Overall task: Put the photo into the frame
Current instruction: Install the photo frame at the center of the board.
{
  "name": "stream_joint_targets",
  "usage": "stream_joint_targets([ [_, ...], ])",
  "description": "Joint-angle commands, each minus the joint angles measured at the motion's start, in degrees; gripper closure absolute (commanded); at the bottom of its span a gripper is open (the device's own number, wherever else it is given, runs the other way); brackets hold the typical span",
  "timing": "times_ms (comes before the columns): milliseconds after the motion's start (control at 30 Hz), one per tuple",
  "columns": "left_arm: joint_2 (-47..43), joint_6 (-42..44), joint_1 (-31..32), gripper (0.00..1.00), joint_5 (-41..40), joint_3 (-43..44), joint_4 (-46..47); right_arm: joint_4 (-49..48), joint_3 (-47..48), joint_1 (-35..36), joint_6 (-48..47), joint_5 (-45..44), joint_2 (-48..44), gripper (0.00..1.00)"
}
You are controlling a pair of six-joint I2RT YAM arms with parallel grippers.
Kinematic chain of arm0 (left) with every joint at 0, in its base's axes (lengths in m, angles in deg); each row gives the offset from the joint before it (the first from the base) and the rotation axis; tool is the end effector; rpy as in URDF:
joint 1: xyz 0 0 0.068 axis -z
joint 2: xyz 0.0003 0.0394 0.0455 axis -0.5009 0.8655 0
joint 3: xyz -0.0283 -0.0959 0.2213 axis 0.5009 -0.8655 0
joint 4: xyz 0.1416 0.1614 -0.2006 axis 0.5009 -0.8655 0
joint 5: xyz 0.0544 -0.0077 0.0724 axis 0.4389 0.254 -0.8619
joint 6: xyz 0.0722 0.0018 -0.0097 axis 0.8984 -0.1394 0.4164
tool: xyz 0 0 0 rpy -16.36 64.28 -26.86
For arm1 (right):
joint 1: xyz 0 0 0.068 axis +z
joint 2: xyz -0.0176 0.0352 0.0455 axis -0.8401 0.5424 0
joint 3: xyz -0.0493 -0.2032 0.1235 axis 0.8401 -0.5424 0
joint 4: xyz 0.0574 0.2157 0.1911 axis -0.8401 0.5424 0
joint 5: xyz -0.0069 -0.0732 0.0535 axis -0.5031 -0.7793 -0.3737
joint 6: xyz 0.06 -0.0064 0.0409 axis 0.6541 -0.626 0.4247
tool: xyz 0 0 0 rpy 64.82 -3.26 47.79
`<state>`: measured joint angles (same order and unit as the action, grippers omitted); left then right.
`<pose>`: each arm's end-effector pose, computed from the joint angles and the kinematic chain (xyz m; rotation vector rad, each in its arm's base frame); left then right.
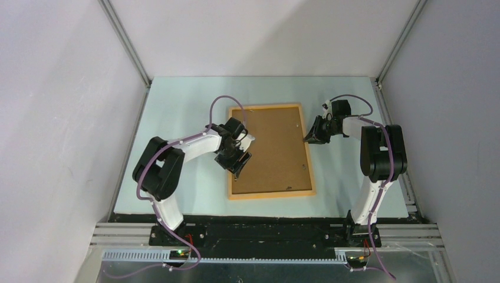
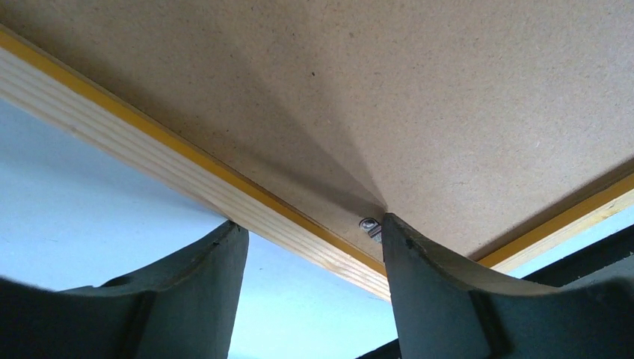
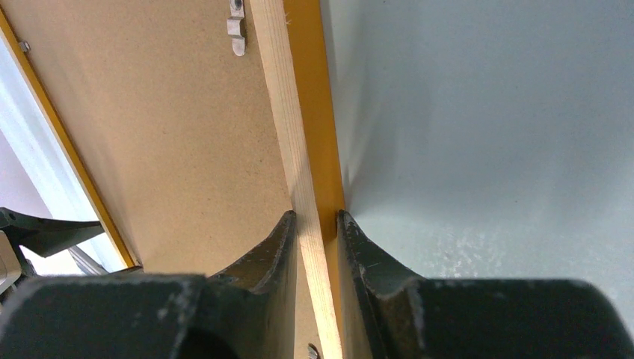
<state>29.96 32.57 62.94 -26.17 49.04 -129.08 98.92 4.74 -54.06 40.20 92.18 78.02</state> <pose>0.2888 -0.1976 0.0867 1.0201 2.8058 -0.2819 0.4047 0.0517 0.0738 0.1912 2.6187 0.8106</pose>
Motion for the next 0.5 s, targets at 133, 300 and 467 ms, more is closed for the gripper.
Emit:
stream_joint_targets([
  [133, -0.62, 3.82, 0.52, 0.36, -1.32, -2.77, -0.46, -3.16, 0.46, -0.77, 1.19, 3.13, 0.04, 1.00],
  [300, -0.99, 4.48, 0.49, 0.37, -0.66, -3.41, -0.98, -2.97, 0.43, -0.83, 1.06, 3.18, -0.10, 1.00],
  [467, -1.65, 5.27, 0.54, 0.38, -0.48, -4.58, -1.76, -3.09, 0.47, -0.89, 1.14, 3.24, -0.01, 1.00],
])
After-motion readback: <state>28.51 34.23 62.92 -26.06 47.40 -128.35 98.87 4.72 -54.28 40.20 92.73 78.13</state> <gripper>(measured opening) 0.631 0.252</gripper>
